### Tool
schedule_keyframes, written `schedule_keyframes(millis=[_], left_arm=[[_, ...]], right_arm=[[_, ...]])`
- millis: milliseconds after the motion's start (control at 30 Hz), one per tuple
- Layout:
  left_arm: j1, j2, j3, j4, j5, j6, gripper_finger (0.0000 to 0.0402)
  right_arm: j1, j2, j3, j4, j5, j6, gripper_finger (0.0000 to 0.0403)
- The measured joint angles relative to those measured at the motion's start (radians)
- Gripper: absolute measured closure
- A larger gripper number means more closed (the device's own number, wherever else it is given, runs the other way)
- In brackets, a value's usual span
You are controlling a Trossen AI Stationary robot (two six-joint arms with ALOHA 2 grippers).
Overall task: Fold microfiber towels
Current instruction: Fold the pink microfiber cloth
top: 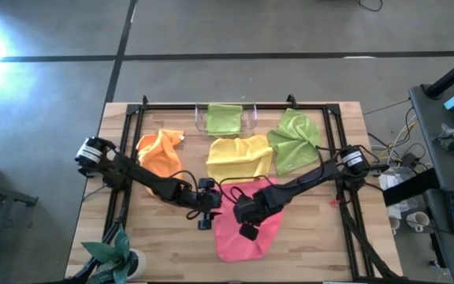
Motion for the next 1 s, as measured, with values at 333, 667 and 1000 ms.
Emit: schedule_keyframes(millis=[333, 667, 1000], left_arm=[[0.027, 0.1, 0.002, 0.018, -0.001, 0.001, 0.0212], [0.06, 0.099, 0.0, 0.002, -0.001, 0.002, 0.0212], [0.081, 0.084, -0.001, -0.051, -0.002, 0.001, 0.0212]], right_arm=[[0.047, 0.0, -0.064, 0.016, -0.034, 0.059, 0.0394], [0.157, -0.023, -0.074, -0.031, -0.138, 0.134, 0.0394], [0.3, -0.033, -0.074, -0.133, -0.139, 0.293, 0.0394]])
